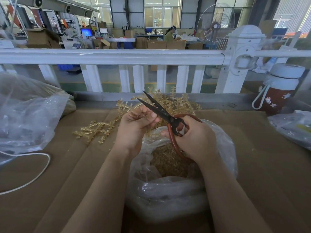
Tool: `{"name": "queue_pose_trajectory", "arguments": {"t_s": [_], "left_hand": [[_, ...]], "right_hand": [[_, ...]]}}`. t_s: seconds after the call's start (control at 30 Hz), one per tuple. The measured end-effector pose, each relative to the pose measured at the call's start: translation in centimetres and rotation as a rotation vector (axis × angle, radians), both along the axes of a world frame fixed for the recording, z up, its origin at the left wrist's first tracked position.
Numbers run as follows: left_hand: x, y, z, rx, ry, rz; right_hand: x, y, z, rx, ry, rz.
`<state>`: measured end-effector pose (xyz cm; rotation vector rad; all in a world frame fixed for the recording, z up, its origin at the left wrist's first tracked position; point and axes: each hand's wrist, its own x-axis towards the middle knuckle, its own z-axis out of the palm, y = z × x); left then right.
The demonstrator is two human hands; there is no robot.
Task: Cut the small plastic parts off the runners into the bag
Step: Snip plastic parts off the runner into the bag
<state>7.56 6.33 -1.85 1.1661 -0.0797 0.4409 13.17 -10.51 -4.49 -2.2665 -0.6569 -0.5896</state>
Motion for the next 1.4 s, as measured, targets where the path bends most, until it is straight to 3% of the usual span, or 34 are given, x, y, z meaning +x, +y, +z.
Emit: {"name": "queue_pose_trajectory", "arguments": {"t_s": [0.53, 1.17, 1.4], "left_hand": [[0.07, 0.2, -0.21, 0.168, -0.026, 0.07], [-0.17, -0.04, 0.2, 0.089, 0.061, 0.065], [-0.31, -0.51, 0.38, 0.128, 0.218, 0.06]], "right_hand": [[0.1, -0.03, -0.13, -0.034, -0.021, -0.035], [0.1, -0.05, -0.1, 0.004, -0.006, 0.027], [0.55, 0.36, -0.03, 0.181, 0.202, 0.08]]}}
